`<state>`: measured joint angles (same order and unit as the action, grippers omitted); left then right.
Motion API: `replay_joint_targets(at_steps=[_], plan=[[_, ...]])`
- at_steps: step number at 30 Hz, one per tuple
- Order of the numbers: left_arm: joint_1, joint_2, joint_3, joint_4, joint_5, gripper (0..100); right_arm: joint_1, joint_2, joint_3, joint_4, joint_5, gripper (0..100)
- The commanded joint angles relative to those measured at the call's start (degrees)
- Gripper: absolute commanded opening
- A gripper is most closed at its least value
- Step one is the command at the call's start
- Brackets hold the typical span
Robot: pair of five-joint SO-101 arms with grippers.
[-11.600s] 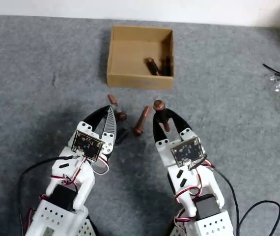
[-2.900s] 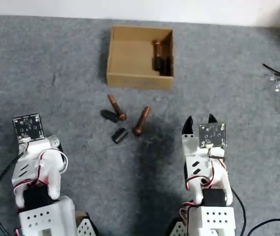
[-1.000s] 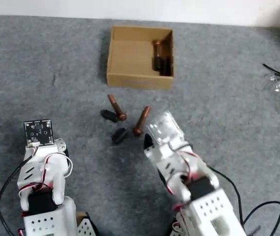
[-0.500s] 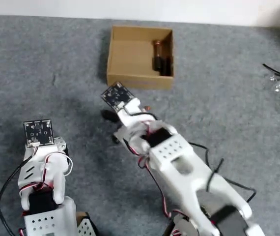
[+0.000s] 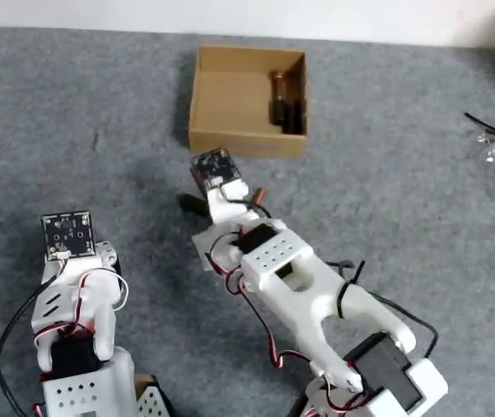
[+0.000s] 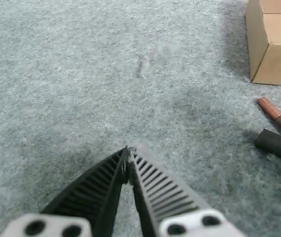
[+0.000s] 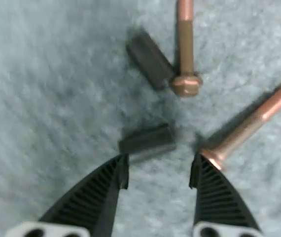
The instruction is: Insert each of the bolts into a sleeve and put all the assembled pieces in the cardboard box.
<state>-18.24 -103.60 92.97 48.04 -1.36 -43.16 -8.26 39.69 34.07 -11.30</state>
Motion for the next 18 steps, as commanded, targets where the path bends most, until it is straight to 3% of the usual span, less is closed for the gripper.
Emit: replay_joint_targets(at_steps=[1, 3, 16, 18], plan=[[0.6, -0.7, -0.7, -1.0, -0.4, 1, -1.4, -0.6, -3.3, -1.6, -12.8, 18.3], [-0.1, -0.7, -0.7, -1.0, -0.4, 1, -1.4, -0.7, -3.3, -1.6, -15.9, 18.3], [-0.6, -0.7, -0.7, -1.0, -0.4, 1, -1.6, -0.3, -2.9, -1.9, -16.4, 18.1], [-0.6, -0.7, -0.7, -1.0, -0.3, 1, -1.5, -0.2, -2.9, -1.9, -19.3, 18.1]])
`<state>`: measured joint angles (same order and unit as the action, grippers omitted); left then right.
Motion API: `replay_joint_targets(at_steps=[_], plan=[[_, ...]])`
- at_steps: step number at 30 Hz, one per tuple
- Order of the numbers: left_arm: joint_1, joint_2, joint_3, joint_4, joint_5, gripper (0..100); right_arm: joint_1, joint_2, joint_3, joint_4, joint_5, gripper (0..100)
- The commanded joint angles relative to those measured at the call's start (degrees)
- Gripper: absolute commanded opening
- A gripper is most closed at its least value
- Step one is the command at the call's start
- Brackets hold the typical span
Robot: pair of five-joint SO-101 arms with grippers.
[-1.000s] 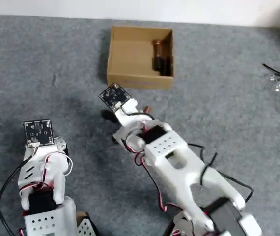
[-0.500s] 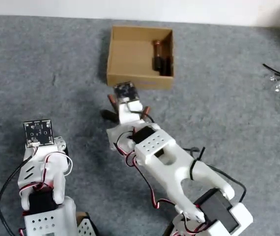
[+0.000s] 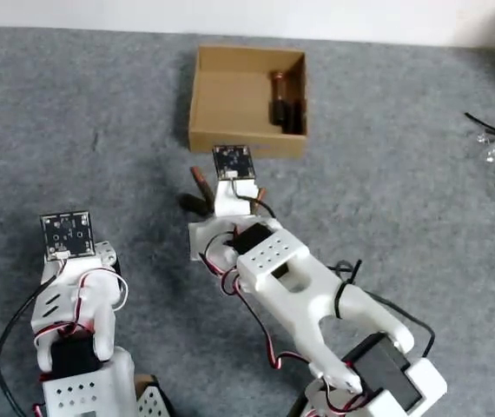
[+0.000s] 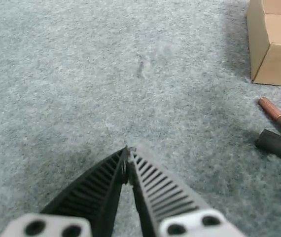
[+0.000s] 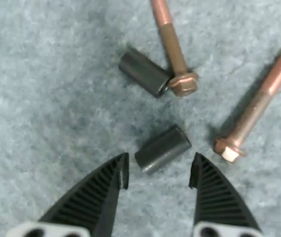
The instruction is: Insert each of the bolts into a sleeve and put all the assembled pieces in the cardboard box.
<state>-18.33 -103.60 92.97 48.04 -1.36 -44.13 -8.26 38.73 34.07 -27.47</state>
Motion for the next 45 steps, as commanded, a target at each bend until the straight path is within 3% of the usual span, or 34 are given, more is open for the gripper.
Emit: replay_joint_targets(at_steps=[1, 12, 22, 36, 38, 42, 45], plan=[[-0.5, -0.7, -0.7, -1.0, -0.3, 1, -0.5, -0.2, -2.0, -1.7, -4.7, 18.1], [-0.1, -0.7, -0.7, -1.0, -0.3, 1, -0.5, 0.7, -2.3, -1.9, -6.2, 18.1], [-0.3, -0.7, -0.7, -1.0, -0.3, 1, 0.9, 15.9, -10.8, -2.4, -6.2, 18.3], [-0.3, -0.7, -0.6, -1.0, -0.3, 1, 1.0, 16.2, -10.9, -2.4, -6.2, 18.0], [-0.3, -0.7, -0.6, -1.0, -0.3, 1, 1.0, 16.3, -10.9, -2.3, -6.2, 15.6], [-0.4, -0.7, -0.6, -1.0, -0.3, 1, 2.4, 16.6, -11.0, -1.3, -6.2, 0.0], [-0.4, -0.7, -0.6, -1.0, -0.3, 1, 4.2, 16.6, -11.1, -1.2, -6.2, 0.5]])
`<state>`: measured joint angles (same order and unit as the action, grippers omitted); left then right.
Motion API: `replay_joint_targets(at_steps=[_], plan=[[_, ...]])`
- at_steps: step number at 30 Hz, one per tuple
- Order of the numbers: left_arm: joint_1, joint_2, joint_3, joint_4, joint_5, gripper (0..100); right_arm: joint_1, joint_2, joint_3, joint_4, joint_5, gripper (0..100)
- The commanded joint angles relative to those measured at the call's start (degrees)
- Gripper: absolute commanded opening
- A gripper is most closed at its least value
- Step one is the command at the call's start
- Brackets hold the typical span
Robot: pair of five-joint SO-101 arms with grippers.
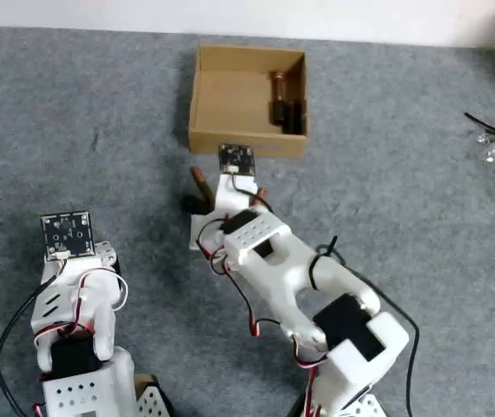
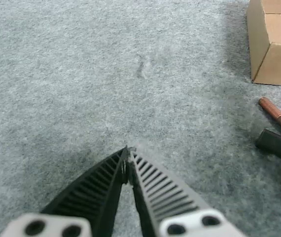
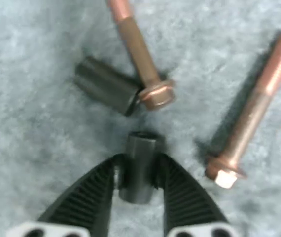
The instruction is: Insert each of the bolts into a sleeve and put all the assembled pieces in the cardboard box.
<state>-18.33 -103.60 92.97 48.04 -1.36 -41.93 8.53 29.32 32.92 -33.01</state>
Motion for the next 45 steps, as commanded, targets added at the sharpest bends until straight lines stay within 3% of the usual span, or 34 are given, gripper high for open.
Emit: replay_joint_targets(at_steps=[1, 7, 10, 21, 26, 31, 38, 45], plan=[[-0.4, -0.7, -0.5, -1.0, -0.3, 1, 2.4, -0.2, -1.8, 0.0, -0.7, 0.2], [-0.4, -0.7, -0.5, -1.0, -0.3, 1, 3.1, -1.5, -1.6, 0.0, 0.5, 0.5], [-0.4, -0.7, -0.5, -1.0, -0.3, 1, 2.8, -6.2, -0.6, 0.0, 6.5, 0.5], [-0.4, -0.7, -0.5, -1.1, -0.3, 1, 5.8, -38.8, 21.3, -8.3, 9.3, 0.5], [-0.4, -0.7, -0.5, -1.1, -0.3, 1, 8.7, -52.3, 32.7, -10.6, 16.3, 0.5], [-0.1, -0.7, -0.5, -1.1, -0.3, 1, 15.9, -61.2, 43.7, -10.6, 16.7, 0.5], [-0.1, -0.7, -0.5, -1.1, -0.3, 1, 32.9, -62.5, 47.4, -10.6, 16.8, 0.5], [-0.1, -0.7, -0.5, -1.1, -0.3, 1, 37.1, -58.9, 47.3, -10.6, 16.5, 0.5]])
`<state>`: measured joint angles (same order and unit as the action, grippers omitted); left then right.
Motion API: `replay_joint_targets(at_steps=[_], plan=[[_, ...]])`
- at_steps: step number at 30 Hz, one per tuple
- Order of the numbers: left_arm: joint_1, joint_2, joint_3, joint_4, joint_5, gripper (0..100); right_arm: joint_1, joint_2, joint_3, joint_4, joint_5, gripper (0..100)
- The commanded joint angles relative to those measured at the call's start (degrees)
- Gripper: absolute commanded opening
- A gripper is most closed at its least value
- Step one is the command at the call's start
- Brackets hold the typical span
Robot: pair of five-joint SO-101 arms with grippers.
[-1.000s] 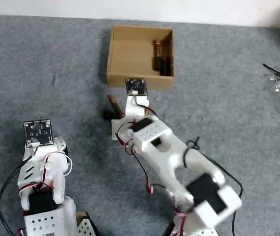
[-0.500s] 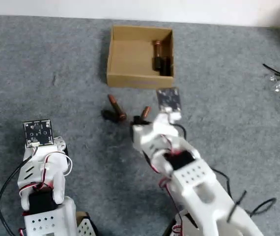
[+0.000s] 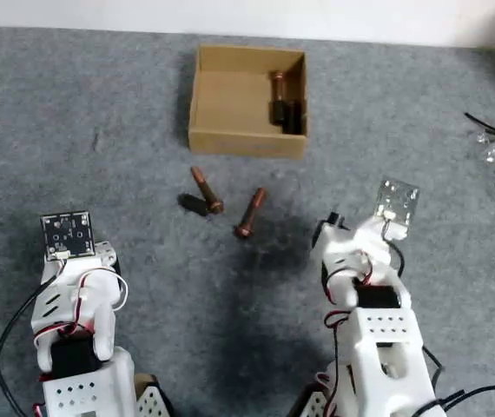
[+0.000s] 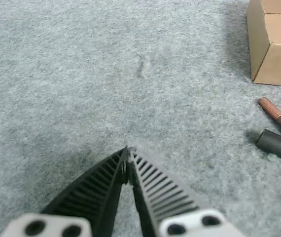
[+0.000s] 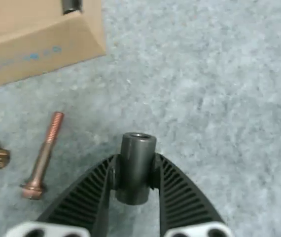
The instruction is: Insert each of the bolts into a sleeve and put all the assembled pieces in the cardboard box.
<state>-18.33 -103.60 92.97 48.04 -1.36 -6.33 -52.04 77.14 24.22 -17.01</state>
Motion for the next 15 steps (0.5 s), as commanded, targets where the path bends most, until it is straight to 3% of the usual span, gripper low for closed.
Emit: replay_joint_targets(at_steps=[1, 11, 15], plan=[[-0.1, -0.7, -0.5, -1.1, -0.3, 1, 1.5, 4.2, -1.4, -2.2, 0.5, 0.5], [-0.1, -0.7, -0.5, -1.1, -0.3, 1, 2.0, 36.4, -19.5, -1.1, 0.9, 1.7], [-0.1, -0.7, -0.5, -1.1, -0.3, 1, 2.9, 39.7, -25.5, 8.1, 0.9, 13.7]])
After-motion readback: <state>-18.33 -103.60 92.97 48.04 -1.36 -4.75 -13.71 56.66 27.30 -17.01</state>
